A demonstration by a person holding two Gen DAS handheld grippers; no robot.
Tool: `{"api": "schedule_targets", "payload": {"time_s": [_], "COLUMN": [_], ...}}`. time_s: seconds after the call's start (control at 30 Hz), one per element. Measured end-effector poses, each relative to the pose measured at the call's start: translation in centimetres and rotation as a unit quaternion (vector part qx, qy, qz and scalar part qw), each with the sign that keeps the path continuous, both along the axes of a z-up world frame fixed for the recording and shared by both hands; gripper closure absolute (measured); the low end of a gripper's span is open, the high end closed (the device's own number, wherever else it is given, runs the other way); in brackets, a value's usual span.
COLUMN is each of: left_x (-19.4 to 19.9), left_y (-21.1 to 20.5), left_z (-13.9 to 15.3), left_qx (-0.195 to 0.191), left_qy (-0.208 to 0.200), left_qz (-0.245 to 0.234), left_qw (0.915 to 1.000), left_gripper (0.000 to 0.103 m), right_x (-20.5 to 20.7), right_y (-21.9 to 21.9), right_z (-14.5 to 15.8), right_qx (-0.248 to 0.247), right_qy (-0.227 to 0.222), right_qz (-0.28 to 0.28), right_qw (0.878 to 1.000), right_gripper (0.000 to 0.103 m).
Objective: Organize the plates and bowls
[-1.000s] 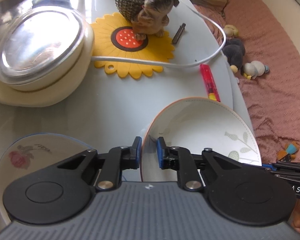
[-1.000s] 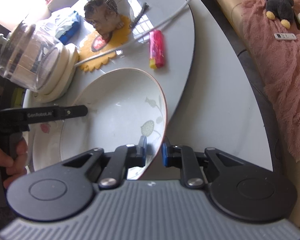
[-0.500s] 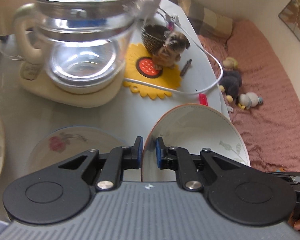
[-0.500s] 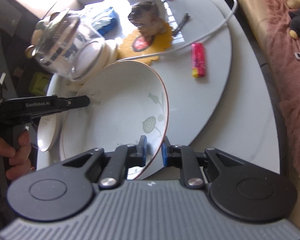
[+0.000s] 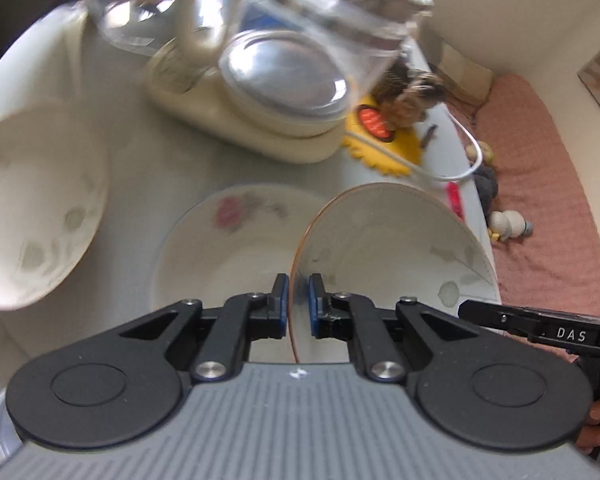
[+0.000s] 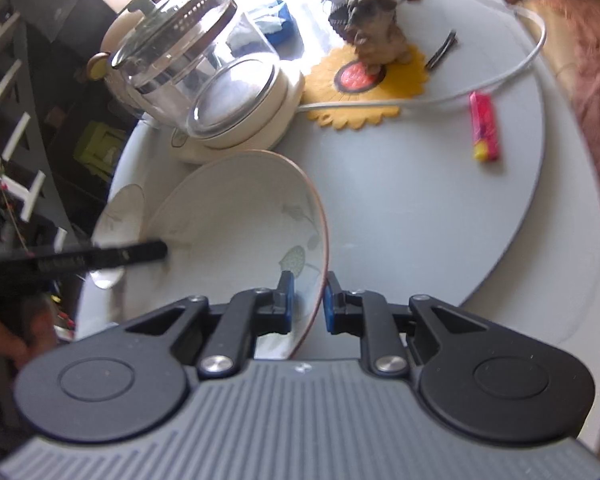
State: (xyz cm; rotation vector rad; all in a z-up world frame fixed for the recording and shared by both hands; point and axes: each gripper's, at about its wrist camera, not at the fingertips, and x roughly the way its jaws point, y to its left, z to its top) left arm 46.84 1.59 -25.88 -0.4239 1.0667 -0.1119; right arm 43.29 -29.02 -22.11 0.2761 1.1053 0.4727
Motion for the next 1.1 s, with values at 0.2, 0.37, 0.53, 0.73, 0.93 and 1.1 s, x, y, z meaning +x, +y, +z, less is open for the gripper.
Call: {"api": "schedule_targets", "payload": {"time_s": [0.2, 0.37, 0.53, 0.73, 0.93, 1.1], "left_x": [-1.5, -1.8, -2.0, -2.0, -1.6, -1.6], "left_y": [2.8, 4.5, 5.9, 6.8, 6.8, 6.4], "left_z": [-3.4, -4.5, -4.7, -4.7, -4.8, -4.6], "left_qx": [-0.017, -0.028, -0.04, -0.052, -0.048, -0.04], "left_qy": [0.02, 0.028, 0.028, 0.04, 0.051, 0.052], "left_qz": [0.044, 0.063, 0.078, 0.085, 0.086, 0.084], "left_qw": [0.9987, 0.9973, 0.9958, 0.9942, 0.9938, 0.9943], "left_gripper": [0.091, 0.091, 0.091, 0.091, 0.091, 0.091], "right_x": [0.7, 1.3, 1.7, 2.2, 2.9, 2.9], "right_y": [3.4, 5.5, 6.5, 7.2, 7.3, 7.4], "right_z": [-1.9, -2.3, -2.3, -3.1, -3.7, -3.8], "right_qx": [-0.021, -0.04, -0.031, -0.042, -0.04, -0.044], "right_qy": [0.0, -0.01, -0.014, -0.012, -0.009, -0.01], "right_qz": [0.026, 0.041, 0.04, 0.038, 0.029, 0.032], "right_qw": [0.999, 0.998, 0.999, 0.998, 0.999, 0.998], "right_gripper": [0.084, 0.084, 0.085, 0.085, 0.085, 0.085]}}
